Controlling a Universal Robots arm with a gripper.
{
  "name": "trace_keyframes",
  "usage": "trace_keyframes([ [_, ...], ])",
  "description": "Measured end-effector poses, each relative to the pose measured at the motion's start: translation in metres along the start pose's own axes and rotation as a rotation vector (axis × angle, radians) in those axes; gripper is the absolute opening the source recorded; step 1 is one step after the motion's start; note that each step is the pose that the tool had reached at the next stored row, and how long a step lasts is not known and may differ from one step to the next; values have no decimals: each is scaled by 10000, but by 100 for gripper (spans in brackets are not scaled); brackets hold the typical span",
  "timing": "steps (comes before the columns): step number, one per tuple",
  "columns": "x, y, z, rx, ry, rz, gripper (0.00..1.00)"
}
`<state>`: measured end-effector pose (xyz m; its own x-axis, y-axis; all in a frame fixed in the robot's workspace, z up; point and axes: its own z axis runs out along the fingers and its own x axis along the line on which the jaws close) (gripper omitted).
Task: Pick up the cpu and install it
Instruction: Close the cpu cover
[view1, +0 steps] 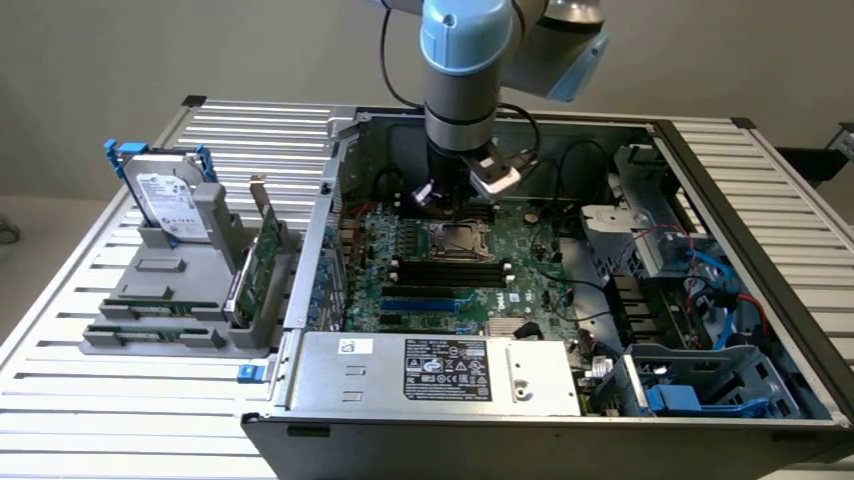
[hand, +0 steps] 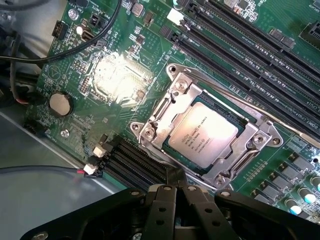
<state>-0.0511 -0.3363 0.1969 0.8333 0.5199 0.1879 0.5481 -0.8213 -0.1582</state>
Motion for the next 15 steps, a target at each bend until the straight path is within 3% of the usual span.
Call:
trace_keyframes([
  [11,11,10,16,-122,-84,-18,11],
  [15,13,6,13,-123,-92,-17,11],
])
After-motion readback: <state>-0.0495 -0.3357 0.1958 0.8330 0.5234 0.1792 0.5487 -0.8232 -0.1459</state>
